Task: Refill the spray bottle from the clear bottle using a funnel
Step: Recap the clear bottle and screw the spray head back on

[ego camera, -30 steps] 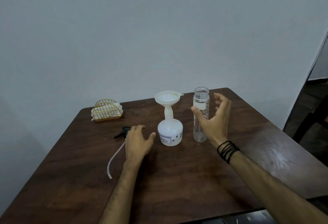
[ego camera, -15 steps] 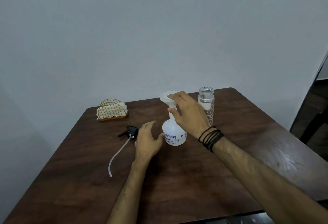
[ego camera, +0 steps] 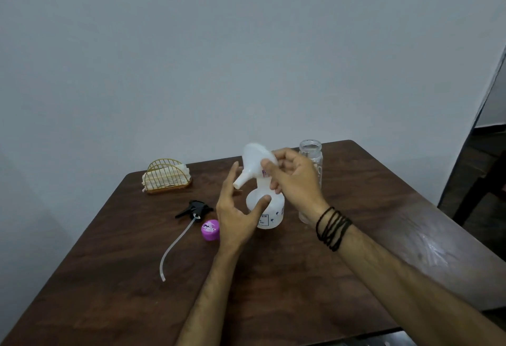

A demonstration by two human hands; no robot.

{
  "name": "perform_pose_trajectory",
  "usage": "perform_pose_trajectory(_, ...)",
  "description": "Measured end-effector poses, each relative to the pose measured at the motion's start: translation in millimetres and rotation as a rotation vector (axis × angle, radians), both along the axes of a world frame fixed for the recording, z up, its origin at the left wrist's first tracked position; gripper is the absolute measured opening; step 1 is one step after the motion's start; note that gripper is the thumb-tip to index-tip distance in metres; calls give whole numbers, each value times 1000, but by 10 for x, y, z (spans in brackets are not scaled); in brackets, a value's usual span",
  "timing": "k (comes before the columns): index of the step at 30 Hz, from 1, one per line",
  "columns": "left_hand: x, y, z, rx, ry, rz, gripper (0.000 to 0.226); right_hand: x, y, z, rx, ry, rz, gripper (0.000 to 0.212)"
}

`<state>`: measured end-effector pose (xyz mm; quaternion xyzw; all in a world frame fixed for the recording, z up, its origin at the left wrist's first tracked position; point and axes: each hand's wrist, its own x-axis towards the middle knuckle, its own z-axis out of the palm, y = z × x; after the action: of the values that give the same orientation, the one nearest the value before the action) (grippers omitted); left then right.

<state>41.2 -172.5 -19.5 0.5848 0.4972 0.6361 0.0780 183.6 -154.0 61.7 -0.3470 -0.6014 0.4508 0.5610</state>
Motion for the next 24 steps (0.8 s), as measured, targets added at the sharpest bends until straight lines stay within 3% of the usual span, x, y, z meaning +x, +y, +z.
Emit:
perform_pose_trajectory(3,70,-77,1,72,1,-16,73,62,-105,-178,-234,136,93,25)
perform_pose_trajectory(6,102,-119,-95,81,25,-14,52,157,-162,-314,-306,137,60,32)
perform_pose_trajectory(10,308,-200,-236,87,88,26,41,355,-245,-478,-145,-40,-55,21)
perform_pose_trajectory(14,748,-288,-306,37,119,63,30,721,-280,-737,44,-289,-334,15)
perform_pose_trajectory(20,1317,-136,-461,-276,278,-32,40,1275,-180,-1097,57,-630,-565,15)
perform_pose_trajectory(24,1553,11,-414,-436,314,-106,30,1537,-108,-1160,-8,-798,-608,19)
